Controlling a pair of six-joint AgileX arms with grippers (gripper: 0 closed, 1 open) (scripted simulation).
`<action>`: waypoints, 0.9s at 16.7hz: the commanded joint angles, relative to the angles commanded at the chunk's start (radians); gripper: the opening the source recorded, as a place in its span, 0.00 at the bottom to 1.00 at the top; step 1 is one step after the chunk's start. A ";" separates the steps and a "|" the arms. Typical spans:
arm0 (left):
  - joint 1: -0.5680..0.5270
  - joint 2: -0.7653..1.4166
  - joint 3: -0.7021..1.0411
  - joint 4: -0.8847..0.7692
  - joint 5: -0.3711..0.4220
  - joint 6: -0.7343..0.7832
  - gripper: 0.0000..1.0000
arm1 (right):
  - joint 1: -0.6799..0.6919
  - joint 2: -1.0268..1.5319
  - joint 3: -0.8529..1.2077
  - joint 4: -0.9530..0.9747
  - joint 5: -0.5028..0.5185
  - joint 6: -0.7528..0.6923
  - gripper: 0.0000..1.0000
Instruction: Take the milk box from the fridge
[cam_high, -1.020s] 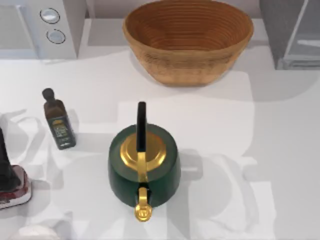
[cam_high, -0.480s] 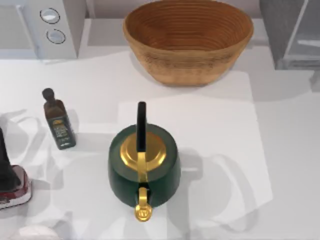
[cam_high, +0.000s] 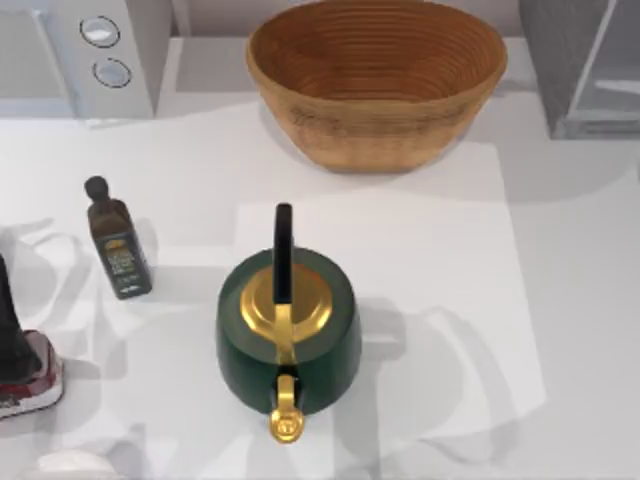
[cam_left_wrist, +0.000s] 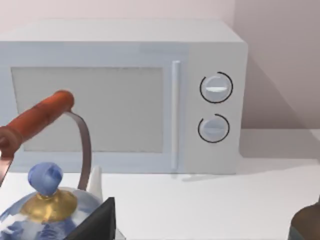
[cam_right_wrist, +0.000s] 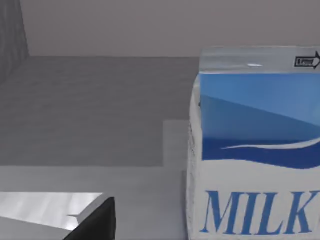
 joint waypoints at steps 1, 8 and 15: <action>0.000 0.000 0.000 0.000 0.000 0.000 1.00 | 0.011 -0.004 0.003 -0.006 0.012 0.001 1.00; 0.000 0.000 0.000 0.000 0.000 0.000 1.00 | 0.090 0.084 0.189 -0.102 0.088 0.007 1.00; 0.000 0.000 0.000 0.000 0.000 0.000 1.00 | 0.035 0.151 0.280 -0.129 0.041 0.002 1.00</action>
